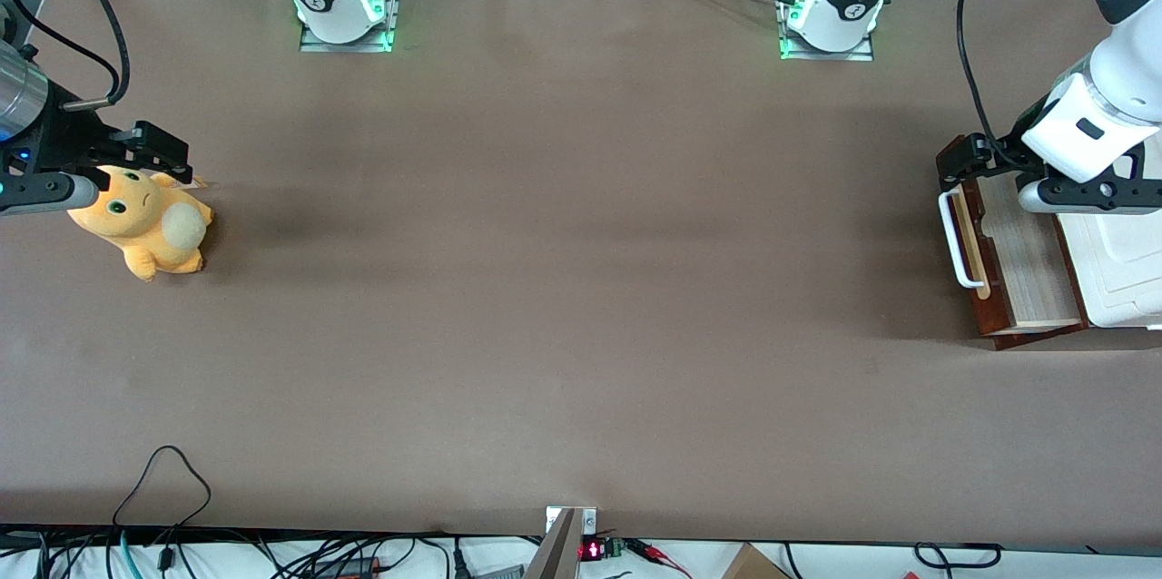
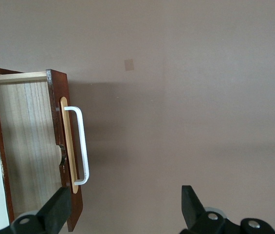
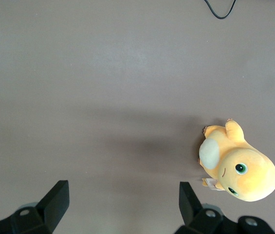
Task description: Open lower drawer with left arm only
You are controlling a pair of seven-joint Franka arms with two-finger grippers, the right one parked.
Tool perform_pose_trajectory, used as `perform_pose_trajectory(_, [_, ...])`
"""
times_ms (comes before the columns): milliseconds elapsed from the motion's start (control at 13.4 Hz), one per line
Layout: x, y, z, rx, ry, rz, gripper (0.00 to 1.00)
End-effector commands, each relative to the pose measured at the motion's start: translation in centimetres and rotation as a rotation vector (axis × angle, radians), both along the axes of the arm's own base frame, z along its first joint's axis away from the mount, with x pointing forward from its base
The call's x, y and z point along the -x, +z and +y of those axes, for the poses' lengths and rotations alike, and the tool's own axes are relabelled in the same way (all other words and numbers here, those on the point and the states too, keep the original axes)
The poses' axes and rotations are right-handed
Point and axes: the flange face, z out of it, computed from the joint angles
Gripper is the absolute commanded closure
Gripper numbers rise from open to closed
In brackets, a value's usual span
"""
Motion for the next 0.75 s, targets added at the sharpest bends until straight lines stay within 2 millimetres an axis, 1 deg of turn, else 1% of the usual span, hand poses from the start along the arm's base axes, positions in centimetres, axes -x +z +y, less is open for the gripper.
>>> perform_pose_trajectory(0, [0.36, 0.54, 0.16, 0.026, -0.02, -0.008, 0.0])
perform_pose_trajectory(224, [0.28, 1.0, 0.08, 0.026, -0.022, -0.014, 0.0])
perform_pose_trajectory(673, [0.23, 1.05, 0.18, 0.025, -0.021, -0.014, 0.0])
